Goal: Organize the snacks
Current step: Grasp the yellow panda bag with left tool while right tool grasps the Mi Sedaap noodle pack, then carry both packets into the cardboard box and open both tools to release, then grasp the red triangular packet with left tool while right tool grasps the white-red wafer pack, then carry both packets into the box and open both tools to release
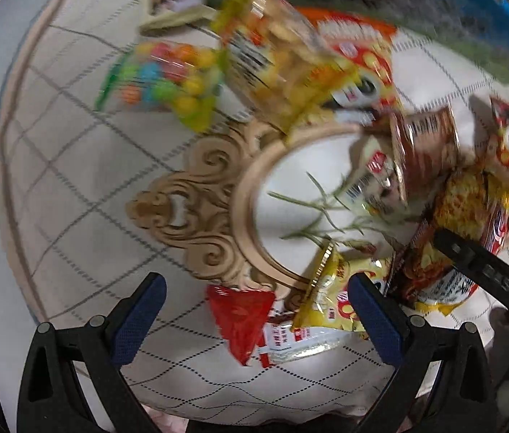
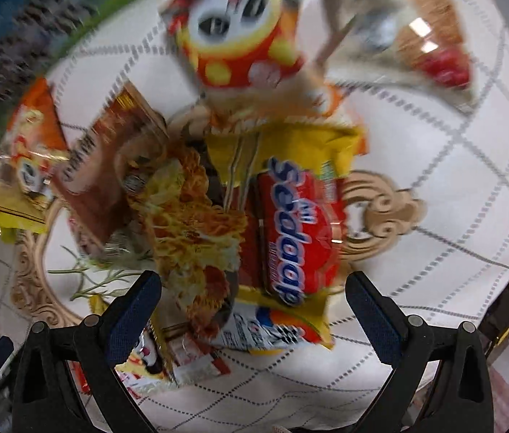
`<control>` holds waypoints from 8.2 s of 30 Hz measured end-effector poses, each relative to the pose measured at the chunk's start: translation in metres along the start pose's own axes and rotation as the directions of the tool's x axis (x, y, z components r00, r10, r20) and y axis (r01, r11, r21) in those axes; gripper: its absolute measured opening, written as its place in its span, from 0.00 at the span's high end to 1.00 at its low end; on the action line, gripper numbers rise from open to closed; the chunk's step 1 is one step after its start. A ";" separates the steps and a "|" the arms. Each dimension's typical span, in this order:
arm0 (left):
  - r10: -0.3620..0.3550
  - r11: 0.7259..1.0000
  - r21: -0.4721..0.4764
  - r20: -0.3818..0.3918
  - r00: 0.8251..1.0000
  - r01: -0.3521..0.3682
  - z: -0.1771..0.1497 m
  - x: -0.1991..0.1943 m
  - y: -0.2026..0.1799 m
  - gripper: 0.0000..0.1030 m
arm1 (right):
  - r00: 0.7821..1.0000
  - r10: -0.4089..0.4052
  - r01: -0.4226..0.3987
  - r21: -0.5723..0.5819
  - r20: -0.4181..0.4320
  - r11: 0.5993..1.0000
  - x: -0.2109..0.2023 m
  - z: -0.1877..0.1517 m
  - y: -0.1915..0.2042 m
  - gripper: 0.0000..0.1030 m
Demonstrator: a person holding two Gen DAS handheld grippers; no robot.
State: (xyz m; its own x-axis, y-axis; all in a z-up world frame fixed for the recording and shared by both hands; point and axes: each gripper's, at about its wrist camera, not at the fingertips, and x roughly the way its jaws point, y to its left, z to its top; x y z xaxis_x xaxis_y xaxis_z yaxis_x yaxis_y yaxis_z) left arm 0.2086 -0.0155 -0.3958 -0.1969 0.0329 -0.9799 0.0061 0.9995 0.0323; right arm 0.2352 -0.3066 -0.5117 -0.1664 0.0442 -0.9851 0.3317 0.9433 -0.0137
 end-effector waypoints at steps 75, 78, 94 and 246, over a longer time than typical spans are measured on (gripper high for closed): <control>-0.224 0.973 0.107 0.234 0.946 0.204 0.263 -0.121 -0.058 0.38 | 0.979 0.076 -0.009 -0.335 0.187 0.942 -0.161 0.183 0.174 0.11; -0.201 0.978 0.102 0.252 0.947 0.180 0.268 -0.117 -0.058 0.21 | 0.982 0.073 -0.014 -0.318 0.172 0.948 -0.163 0.190 0.170 0.05; -0.124 0.992 0.078 0.489 0.864 0.098 0.206 -0.154 -0.042 0.14 | 0.934 0.103 0.008 -0.307 0.343 0.952 -0.213 0.110 0.134 0.03; -0.293 0.954 -0.035 0.095 0.951 0.298 0.189 -0.082 0.012 0.24 | 0.987 0.158 -0.149 -0.202 0.028 0.968 -0.132 0.080 0.170 0.08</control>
State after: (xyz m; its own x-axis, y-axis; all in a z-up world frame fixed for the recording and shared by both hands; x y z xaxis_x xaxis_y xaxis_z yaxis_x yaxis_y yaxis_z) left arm 0.4098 -0.0056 -0.3526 -0.0961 -0.2620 -0.9603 -0.0874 0.9632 -0.2540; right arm 0.3879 -0.1785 -0.3974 -0.0862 0.1833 -0.9793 0.1583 0.9730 0.1682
